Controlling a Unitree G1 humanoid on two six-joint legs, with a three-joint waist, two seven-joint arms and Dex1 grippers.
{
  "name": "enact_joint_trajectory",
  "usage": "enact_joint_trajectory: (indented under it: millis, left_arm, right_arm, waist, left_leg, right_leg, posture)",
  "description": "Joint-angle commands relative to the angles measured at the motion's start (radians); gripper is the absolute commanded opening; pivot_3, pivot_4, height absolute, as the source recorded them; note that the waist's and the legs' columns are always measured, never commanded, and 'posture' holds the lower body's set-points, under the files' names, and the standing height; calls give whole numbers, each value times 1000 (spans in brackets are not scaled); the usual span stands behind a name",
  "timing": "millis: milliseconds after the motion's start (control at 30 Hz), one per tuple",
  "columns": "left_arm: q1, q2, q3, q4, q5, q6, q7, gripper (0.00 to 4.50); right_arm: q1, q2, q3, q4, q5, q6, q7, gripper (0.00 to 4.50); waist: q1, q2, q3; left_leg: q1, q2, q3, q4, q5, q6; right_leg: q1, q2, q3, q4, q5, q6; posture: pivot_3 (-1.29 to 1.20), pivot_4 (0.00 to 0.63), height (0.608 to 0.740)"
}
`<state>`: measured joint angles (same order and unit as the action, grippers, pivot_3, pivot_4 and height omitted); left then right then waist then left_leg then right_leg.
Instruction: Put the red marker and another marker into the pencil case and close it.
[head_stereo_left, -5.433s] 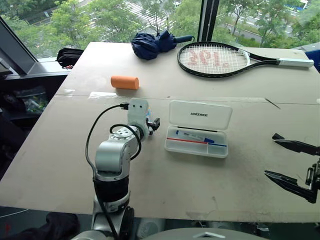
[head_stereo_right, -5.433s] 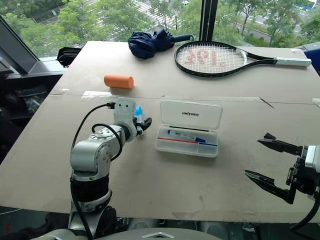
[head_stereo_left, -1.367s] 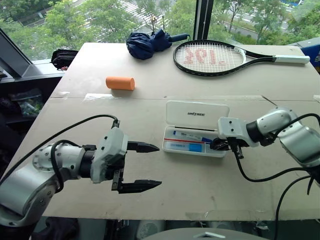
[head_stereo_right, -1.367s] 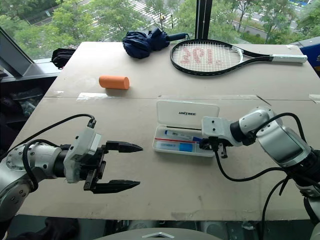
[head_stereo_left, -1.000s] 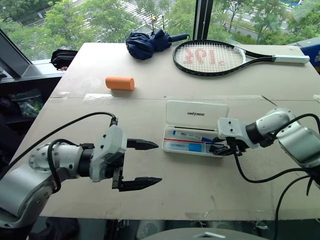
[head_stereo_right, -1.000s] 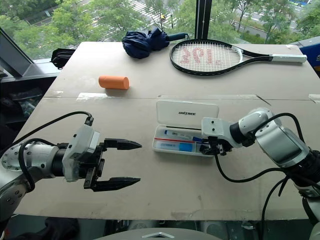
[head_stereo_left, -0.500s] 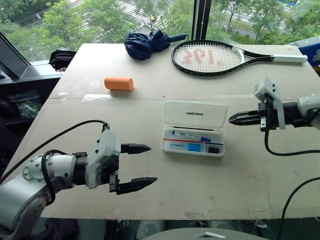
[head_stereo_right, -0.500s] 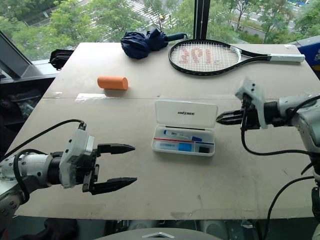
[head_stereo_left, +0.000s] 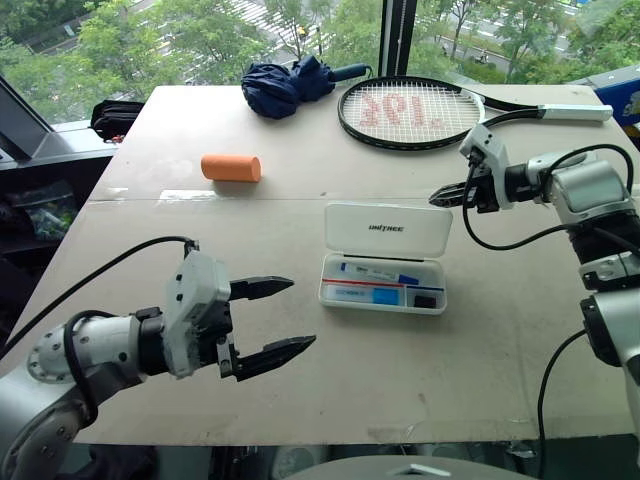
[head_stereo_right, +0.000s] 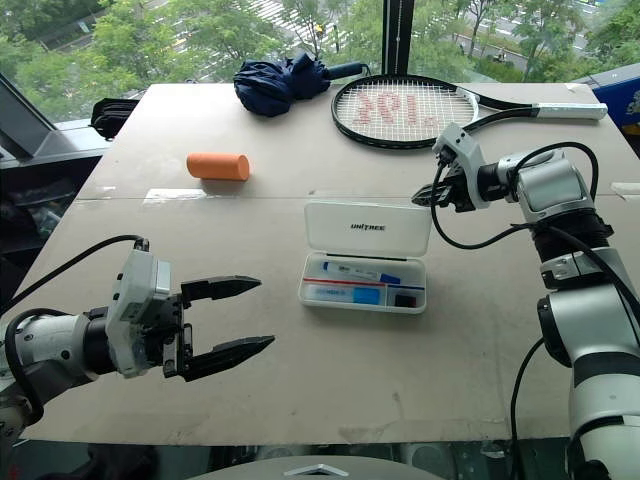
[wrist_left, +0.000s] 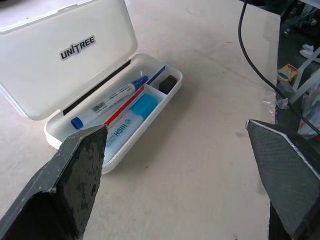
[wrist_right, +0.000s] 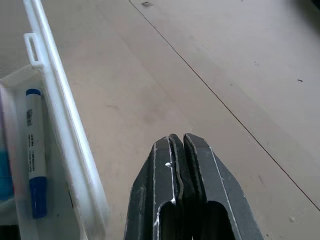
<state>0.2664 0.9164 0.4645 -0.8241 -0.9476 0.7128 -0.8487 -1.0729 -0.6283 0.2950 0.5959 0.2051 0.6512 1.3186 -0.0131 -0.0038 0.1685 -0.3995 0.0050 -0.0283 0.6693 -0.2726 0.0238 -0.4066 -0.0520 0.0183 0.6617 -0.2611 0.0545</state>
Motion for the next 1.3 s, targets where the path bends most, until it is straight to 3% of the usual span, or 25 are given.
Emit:
enact_joint_trajectory:
  millis: [33,200,400,667,767,867,900,967,1000,1033,1167,1267,1300]
  left_arm:
    - [34,-7,38,-49,-14,-11,12,4500]
    - [71,-16,47,-58,-3,-27,12,4500]
    - [84,-9,37,-36,18,-51,-18,4500]
    - [73,4,-3,10,66,-82,-87,4500]
    - [76,0,-17,19,87,-94,-105,4500]
    - [85,-7,-41,6,123,-114,-107,4500]
    - [88,-12,-44,6,116,-108,-102,4500]
    - [93,-10,-47,11,108,-95,-102,4500]
    - [98,-10,-48,15,109,-93,-105,4500]
    - [102,-12,-48,21,115,-96,-108,4500]
    - [160,-32,-1,66,156,-141,-152,4500]
    - [230,-42,35,114,196,-188,-212,4500]
    - [247,-47,38,133,210,-204,-228,4500]
  right_arm:
    - [-14,-16,15,-86,19,2,128,40]
    - [92,-58,18,-315,42,80,151,40]
    - [342,-80,29,-663,64,191,29,40]
    - [557,-78,127,-773,-79,71,-177,40]
    - [641,-50,12,-823,-9,-68,-195,40]
    - [780,90,-276,-956,225,-403,-166,40]
    - [814,78,-352,-988,329,-333,-143,40]
    - [887,9,-400,-1012,323,-308,-128,40]
    - [958,-41,-419,-1019,293,-348,-92,539]
    - [1020,-76,-437,-1023,273,-391,-66,761]
    - [1311,-138,-679,-1031,285,-465,-47,2674]
    - [1510,-141,-855,-1027,294,-501,-17,4142]
    - [1563,-134,-903,-1024,297,-517,-10,4448]
  waist:
    - [0,0,0]
    - [2,0,0]
    - [2,0,0]
    - [-1,-4,-5]
    - [0,-11,-11]
    - [6,-11,-11]
    - [7,-8,-9]
    - [7,-2,-5]
    - [9,-3,-6]
    - [14,-4,-6]
    - [27,-3,-6]
    - [25,0,-6]
    - [24,-1,-7]
  left_leg:
    - [0,0,0,0,0,0]
    - [0,0,-1,0,0,0]
    - [0,0,-2,0,0,0]
    - [4,0,-1,0,0,0]
    - [6,0,-1,0,0,0]
    - [7,1,-3,0,0,0]
    - [6,1,-3,0,0,0]
    - [3,0,-2,0,0,0]
    - [3,-1,-2,1,0,0]
    - [4,-1,-2,1,0,0]
    - [4,0,-4,0,0,0]
    - [5,0,-2,0,0,0]
    - [6,0,-2,0,0,1]
  right_leg:
    - [0,0,0,0,0,0]
    - [0,-2,-1,0,0,0]
    - [0,-4,-1,1,0,0]
    - [2,0,-1,1,0,0]
    - [4,1,-1,1,0,0]
    - [7,1,-2,0,0,0]
    - [6,1,-2,0,0,0]
    - [4,0,-1,0,0,0]
    - [4,-2,-1,0,0,0]
    - [5,-2,-1,0,0,0]
    - [6,0,-2,-2,0,0]
    - [6,1,-2,0,-1,0]
    - [6,1,-2,0,-1,-1]
  posture:
    - [0,150,730]
    - [0,150,730]
    - [0,150,730]
    - [0,150,730]
    - [0,150,730]
    - [0,150,730]
    - [0,150,730]
    - [0,150,730]
    - [0,150,730]
    - [0,150,730]
    - [0,150,730]
    - [0,150,730]
    - [0,150,730]
